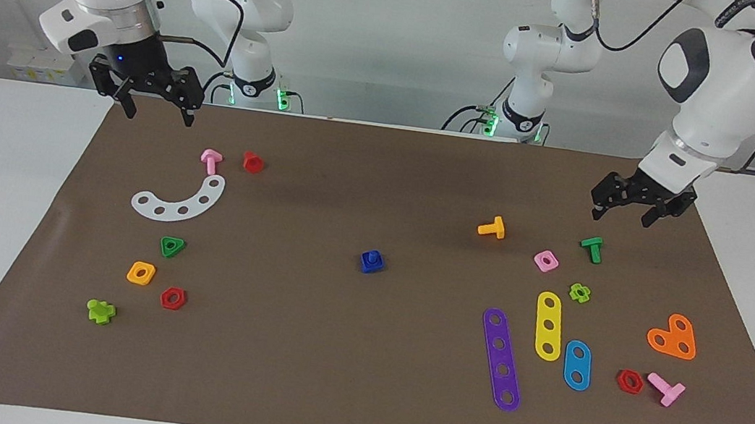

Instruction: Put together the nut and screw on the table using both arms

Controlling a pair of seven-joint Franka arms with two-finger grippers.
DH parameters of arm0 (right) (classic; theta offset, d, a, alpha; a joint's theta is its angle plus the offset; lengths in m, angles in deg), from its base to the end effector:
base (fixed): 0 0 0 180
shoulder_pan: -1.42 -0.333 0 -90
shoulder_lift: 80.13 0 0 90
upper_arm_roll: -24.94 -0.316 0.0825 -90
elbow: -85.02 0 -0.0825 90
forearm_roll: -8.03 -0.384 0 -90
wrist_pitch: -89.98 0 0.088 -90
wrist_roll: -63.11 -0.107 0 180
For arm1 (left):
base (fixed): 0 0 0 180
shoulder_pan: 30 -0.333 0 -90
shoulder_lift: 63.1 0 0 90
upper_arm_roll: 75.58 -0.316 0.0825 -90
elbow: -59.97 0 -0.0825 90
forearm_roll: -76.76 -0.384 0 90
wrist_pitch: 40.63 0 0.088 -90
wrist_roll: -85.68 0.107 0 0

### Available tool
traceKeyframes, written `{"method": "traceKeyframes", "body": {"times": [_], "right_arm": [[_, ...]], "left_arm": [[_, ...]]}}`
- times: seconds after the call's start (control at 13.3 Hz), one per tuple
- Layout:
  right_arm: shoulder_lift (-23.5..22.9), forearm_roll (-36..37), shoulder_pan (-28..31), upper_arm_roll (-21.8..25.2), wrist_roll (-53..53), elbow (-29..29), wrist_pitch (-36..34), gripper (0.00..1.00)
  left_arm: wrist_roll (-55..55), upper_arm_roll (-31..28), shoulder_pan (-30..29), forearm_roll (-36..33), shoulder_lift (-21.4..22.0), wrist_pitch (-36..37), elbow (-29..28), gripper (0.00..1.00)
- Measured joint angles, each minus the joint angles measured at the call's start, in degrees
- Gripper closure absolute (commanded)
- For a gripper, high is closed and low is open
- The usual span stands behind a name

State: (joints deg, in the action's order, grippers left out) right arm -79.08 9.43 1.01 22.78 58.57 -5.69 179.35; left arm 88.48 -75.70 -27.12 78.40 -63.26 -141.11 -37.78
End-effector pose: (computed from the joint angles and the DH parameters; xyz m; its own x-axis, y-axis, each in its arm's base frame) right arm 0.5472 0.0221 0.6278 0.9994 -0.0346 -0.0031 -0.0345 -0.9991 0.0254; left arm 0.5670 -0.0299 0.5747 0.9947 -0.0916 0.0461 -0.0929 -0.9953 0.0261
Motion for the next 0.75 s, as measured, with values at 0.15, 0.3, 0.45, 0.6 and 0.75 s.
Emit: {"method": "traceKeyframes", "body": {"times": [0.15, 0.3, 0.45, 0.6, 0.75], "right_arm": [[0.1, 0.0, -0.3, -0.2, -0.5, -0.2, 0.0, 0.0], [0.1, 0.0, -0.7, -0.2, -0.6, -0.2, 0.0, 0.0], [0.1, 0.0, -0.8, -0.3, -0.7, -0.2, 0.0, 0.0], [0.1, 0.0, -0.8, -0.2, -0.7, -0.2, 0.0, 0.0], [0.1, 0.0, -0.8, -0.3, -0.7, -0.3, 0.0, 0.0]], "left_arm": [[0.0, 0.0, 0.0, 0.0, 0.5, 0.9, 1.8, 0.0], [0.0, 0.0, 0.0, 0.0, 0.4, 1.2, 3.0, 0.0], [0.0, 0.1, 0.0, -1.6, 0.3, 1.2, 3.3, 0.0], [0.0, 0.3, 0.0, -2.5, 0.2, 1.3, 3.5, 0.0], [0.0, 0.3, 0.0, -2.5, 0.1, 2.0, 4.0, 0.0]]}}
